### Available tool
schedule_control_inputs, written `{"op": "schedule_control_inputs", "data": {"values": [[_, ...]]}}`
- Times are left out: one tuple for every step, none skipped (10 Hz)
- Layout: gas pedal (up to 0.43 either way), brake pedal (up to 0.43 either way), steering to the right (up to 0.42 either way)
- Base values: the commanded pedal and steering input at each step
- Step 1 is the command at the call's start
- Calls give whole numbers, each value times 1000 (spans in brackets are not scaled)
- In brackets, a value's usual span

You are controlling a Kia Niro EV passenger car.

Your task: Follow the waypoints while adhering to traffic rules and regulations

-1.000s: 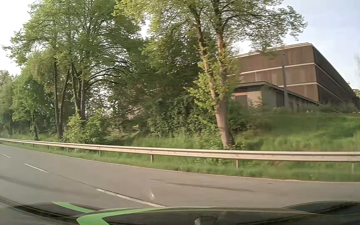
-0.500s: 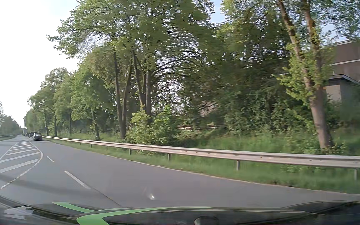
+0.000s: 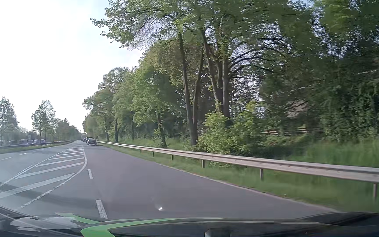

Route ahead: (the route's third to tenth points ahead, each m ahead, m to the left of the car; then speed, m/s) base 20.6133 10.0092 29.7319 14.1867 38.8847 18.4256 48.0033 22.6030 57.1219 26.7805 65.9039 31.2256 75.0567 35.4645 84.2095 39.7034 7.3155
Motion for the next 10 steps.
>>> {"op": "schedule_control_inputs", "data": {"values": [[441, 0, -221], [441, 0, -201], [441, 0, -191], [441, 0, -184], [441, 0, -182], [441, 0, -175], [441, 0, -159], [441, 0, -136], [441, 0, -121], [469, 0, -109]]}}
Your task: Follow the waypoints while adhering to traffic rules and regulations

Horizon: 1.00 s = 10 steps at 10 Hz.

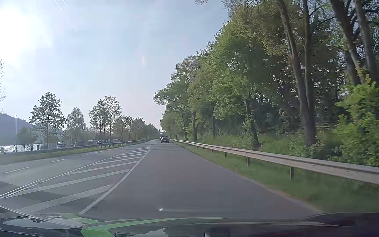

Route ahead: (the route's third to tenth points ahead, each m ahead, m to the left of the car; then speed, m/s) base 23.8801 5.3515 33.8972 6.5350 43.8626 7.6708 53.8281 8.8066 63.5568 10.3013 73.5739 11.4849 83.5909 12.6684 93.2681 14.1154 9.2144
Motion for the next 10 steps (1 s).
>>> {"op": "schedule_control_inputs", "data": {"values": [[531, 0, -96], [539, 0, -74], [539, 0, -58], [551, 0, -45], [551, 0, -36], [551, 0, -34], [551, 0, -34], [551, 0, -34], [551, 0, -33], [551, 0, -29]]}}
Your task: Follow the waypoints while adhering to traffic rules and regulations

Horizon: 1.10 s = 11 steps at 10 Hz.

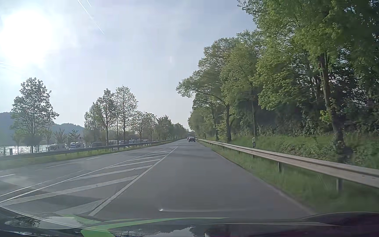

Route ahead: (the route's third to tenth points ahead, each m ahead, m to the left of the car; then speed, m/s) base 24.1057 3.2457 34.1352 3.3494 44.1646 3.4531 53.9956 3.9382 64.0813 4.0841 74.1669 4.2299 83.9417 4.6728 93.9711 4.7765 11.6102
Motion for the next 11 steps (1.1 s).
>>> {"op": "schedule_control_inputs", "data": {"values": [[551, 0, -24], [551, 0, -19], [551, 0, -16], [551, 0, -14], [551, 0, -14], [551, 0, -11], [551, 0, -9], [551, 0, -7], [551, 0, -4], [539, 0, -1], [520, 0, -1]]}}
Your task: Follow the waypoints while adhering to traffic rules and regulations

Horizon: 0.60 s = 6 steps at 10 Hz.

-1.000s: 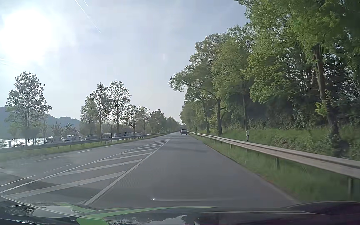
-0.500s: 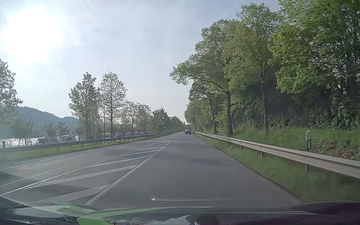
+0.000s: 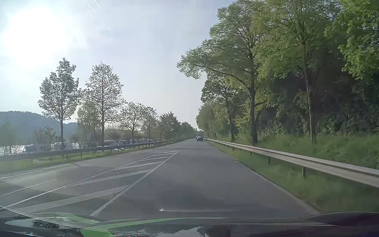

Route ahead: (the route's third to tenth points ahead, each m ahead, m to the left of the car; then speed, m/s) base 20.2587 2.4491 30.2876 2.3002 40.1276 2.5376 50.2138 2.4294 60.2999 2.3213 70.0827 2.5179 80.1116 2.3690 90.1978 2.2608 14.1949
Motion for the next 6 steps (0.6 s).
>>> {"op": "schedule_control_inputs", "data": {"values": [[520, 0, -2], [520, 0, -3], [520, 0, -4], [520, 0, -4], [520, 0, -4], [520, 0, -4]]}}
